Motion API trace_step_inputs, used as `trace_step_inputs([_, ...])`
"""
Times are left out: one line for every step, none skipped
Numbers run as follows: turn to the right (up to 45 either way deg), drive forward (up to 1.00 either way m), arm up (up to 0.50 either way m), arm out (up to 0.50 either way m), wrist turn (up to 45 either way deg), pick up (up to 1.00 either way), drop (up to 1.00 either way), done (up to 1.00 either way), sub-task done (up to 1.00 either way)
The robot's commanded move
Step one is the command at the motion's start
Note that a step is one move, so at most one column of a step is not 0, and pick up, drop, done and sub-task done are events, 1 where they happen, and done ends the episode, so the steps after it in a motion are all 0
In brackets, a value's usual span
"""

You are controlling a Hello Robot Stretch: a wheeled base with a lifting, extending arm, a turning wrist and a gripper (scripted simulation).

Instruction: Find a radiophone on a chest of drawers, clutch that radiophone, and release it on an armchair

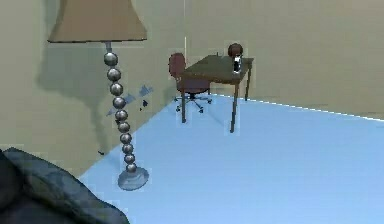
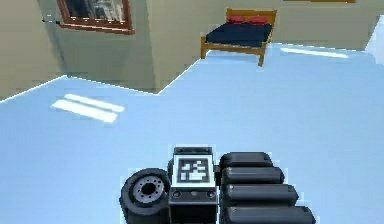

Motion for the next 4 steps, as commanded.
trace_step_inputs([-45.0, 0.0, 0.0, 0.0, 0.0, 0.0, 0.0, 0.0, 0.0])
trace_step_inputs([-6.0, 0.0, 0.0, 0.0, 0.0, 0.0, 0.0, 0.0, 0.0])
trace_step_inputs([45.0, 0.0, 0.0, 0.0, 0.0, 0.0, 0.0, 0.0, 0.0])
trace_step_inputs([45.0, 0.0, 0.0, 0.0, 0.0, 0.0, 0.0, 0.0, 0.0])
